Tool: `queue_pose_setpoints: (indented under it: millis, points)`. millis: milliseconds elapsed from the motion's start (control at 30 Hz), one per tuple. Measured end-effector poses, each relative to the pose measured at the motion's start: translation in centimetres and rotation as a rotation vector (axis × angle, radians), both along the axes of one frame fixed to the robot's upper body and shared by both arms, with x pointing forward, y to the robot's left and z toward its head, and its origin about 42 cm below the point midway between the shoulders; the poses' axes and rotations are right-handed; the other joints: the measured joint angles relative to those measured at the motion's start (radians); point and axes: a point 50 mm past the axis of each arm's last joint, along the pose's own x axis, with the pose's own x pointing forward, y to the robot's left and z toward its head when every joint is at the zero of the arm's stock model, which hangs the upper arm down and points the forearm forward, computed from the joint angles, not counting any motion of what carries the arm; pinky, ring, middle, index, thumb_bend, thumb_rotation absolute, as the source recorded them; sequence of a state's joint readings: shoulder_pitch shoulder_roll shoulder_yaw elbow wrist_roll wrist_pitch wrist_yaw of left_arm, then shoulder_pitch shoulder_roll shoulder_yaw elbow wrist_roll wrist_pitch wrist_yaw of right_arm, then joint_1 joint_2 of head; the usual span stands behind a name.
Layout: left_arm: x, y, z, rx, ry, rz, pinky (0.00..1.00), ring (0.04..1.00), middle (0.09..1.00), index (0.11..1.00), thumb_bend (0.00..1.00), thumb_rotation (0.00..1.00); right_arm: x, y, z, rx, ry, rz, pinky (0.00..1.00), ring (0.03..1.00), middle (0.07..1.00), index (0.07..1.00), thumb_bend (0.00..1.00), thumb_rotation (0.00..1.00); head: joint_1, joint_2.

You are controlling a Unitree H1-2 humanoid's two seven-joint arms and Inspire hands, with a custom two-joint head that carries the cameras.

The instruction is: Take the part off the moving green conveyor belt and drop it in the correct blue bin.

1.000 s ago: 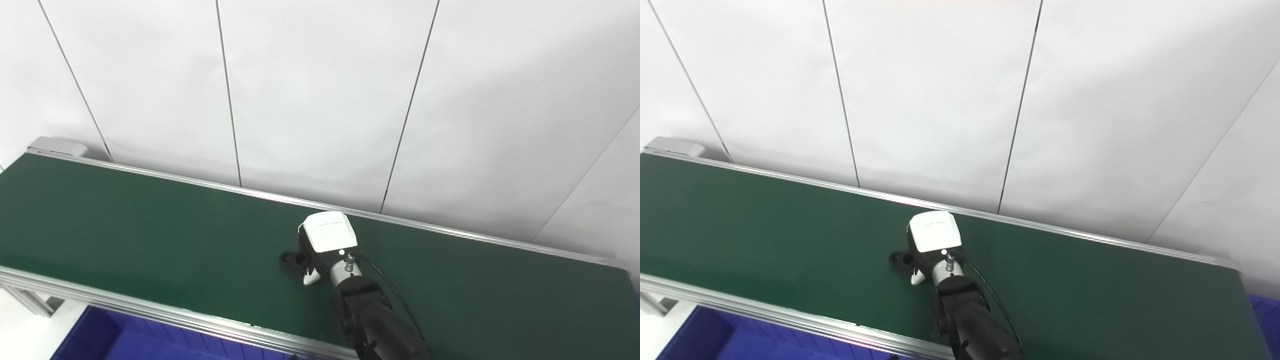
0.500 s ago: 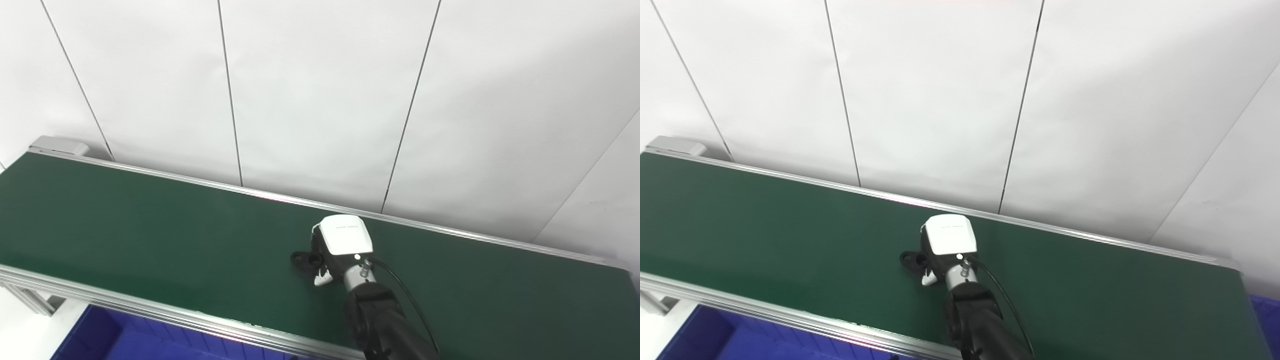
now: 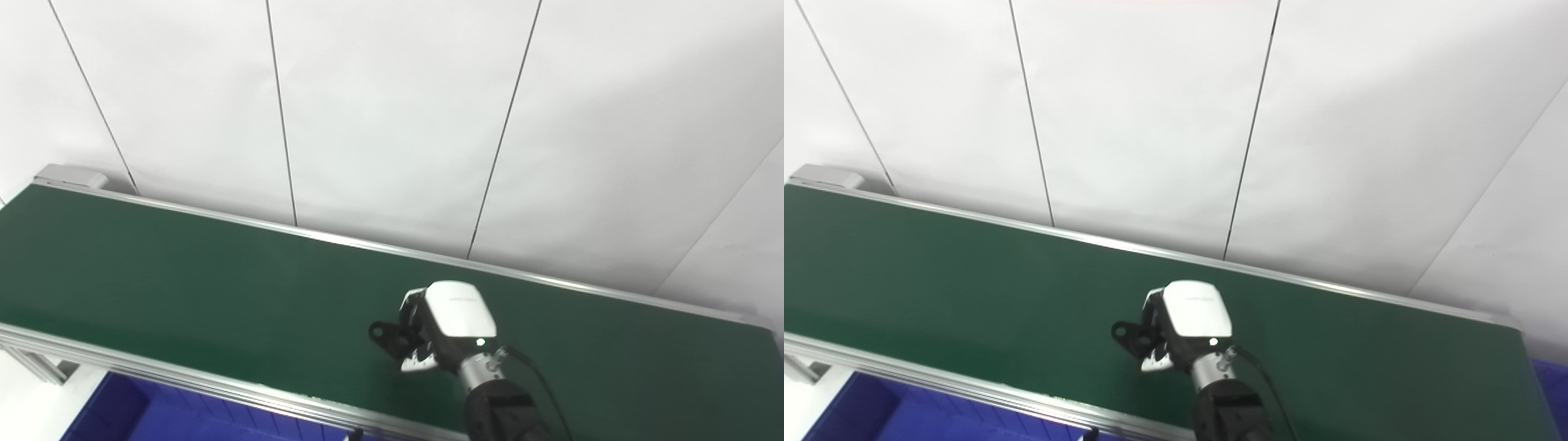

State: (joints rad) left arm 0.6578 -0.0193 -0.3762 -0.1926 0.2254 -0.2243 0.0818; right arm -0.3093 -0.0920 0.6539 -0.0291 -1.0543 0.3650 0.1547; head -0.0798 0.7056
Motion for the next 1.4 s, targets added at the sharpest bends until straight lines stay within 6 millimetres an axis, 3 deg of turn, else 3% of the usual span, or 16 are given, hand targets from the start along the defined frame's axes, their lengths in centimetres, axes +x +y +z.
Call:
queue_pose_setpoints:
  millis: [67,133,200,300,400,533,733,1067,1200,1400]
  points:
    - [0.8,0.1,0.6,-0.007,-0.034,-0.002,0.99,0.993,1.0,1.0,0.57,1.0,-1.0,-0.5,0.9,0.012,-0.016,-0.005,0.15,0.204,0.47,0.488,0.52,0.0,-0.07,0.044]
    - [1.5,0.1,1.2,-0.01,-0.064,-0.01,1.0,0.998,1.0,1.0,0.58,1.0,-1.6,-0.9,1.3,0.02,-0.018,-0.011,0.14,0.202,0.47,0.488,0.52,0.0,-0.071,0.044]
    - [1.7,0.4,1.4,-0.022,-0.072,-0.011,1.0,1.0,1.0,1.0,0.58,1.0,-2.7,-1.4,1.9,0.034,-0.028,-0.018,0.14,0.196,0.47,0.487,0.52,0.0,-0.141,0.077]
    - [1.8,1.2,1.8,-0.052,-0.061,-0.008,1.0,1.0,1.0,1.0,0.57,1.0,-4.7,-2.1,2.5,0.043,-0.028,-0.019,0.13,0.196,0.47,0.487,0.52,0.0,-0.178,0.089]
    - [1.8,2.3,2.1,-0.091,-0.049,-0.021,1.0,1.0,1.0,1.0,0.61,1.0,-6.4,-2.8,2.7,0.044,-0.013,-0.023,0.14,0.201,0.47,0.486,0.52,0.0,-0.283,0.126]
    - [2.0,4.2,2.6,-0.1,-0.027,-0.028,1.0,1.0,1.0,1.0,0.61,1.0,-9.0,-3.9,3.0,0.05,-0.004,-0.034,0.15,0.21,0.47,0.486,0.52,0.0,-0.357,0.153]
    - [2.4,5.0,3.2,-0.131,-0.011,-0.036,1.0,1.0,1.0,1.0,0.6,1.0,-13.0,-5.5,3.0,0.063,0.047,-0.065,0.13,0.195,0.47,0.486,0.52,0.0,-0.39,0.166]
    - [3.2,6.7,3.0,-0.116,-0.016,-0.039,1.0,1.0,1.0,1.0,0.57,1.0,-19.5,-7.8,0.3,0.037,0.229,-0.179,0.16,0.232,0.472,0.486,0.52,0.0,-0.451,0.161]
    - [3.3,7.4,3.0,-0.1,-0.019,-0.044,1.0,1.0,1.0,1.0,0.57,1.0,-19.7,-7.9,-1.0,0.018,0.255,-0.188,0.15,0.22,0.471,0.487,0.52,0.0,-0.463,0.173]
    - [3.6,7.8,3.0,-0.112,-0.019,-0.044,1.0,1.0,1.0,1.0,0.61,1.0,-19.1,-7.4,-5.6,-0.09,0.368,-0.209,0.17,0.235,0.472,0.488,0.53,0.0,-0.472,0.176]
